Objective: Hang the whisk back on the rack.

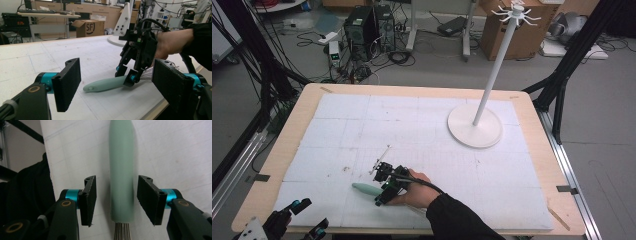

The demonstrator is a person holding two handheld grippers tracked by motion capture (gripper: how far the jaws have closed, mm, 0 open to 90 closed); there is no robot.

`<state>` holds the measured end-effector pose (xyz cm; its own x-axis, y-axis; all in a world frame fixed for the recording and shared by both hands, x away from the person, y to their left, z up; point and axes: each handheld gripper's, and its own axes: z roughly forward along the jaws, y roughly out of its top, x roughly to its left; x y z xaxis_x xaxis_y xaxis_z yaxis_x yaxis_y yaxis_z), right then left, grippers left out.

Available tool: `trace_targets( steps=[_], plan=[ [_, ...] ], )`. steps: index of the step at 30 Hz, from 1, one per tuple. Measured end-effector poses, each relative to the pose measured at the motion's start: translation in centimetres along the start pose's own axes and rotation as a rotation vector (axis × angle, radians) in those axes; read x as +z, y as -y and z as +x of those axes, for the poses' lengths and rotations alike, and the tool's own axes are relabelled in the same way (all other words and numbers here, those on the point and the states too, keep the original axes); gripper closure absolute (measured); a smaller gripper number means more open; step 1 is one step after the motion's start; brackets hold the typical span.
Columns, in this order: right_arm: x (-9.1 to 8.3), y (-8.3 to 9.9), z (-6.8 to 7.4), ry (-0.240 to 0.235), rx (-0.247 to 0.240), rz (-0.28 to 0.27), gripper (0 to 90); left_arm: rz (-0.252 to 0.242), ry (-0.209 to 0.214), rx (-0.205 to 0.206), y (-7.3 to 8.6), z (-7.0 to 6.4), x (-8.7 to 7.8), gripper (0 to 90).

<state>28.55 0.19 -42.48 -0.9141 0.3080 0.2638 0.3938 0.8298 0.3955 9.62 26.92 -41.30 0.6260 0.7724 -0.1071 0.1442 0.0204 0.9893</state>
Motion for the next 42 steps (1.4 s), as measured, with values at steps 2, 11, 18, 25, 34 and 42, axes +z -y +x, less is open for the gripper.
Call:
trace_targets(
  steps=[2,11,18,25,34,42],
  plan=[
    [0.3,-0.1,-0.1,-0.008,0.001,0.014,52.2,-0.002,0.001,0.0,0.0,0.0,0.0,24.2],
    [0.5,-0.5,-0.3,0.02,0.005,0.031,66.4,-0.004,0.001,-0.006,0.0,0.0,0.0,24.3],
    [0.6,-1.1,-0.2,0.033,-0.011,0.08,68.8,0.002,0.003,-0.002,0.0,-0.2,0.0,24.7],
    [0.5,-1.3,-0.8,-0.005,0.014,0.088,69.6,0.006,-0.005,-0.009,0.2,0.0,0.0,25.0],
    [-1.2,-0.7,-1.7,-0.007,0.038,0.021,69.8,0.005,-0.012,-0.008,0.3,0.0,-0.1,25.2],
    [-5.2,1.2,-3.3,0.017,0.093,-0.117,69.9,0.014,-0.004,-0.002,0.4,-0.1,0.1,25.2]
  ],
)
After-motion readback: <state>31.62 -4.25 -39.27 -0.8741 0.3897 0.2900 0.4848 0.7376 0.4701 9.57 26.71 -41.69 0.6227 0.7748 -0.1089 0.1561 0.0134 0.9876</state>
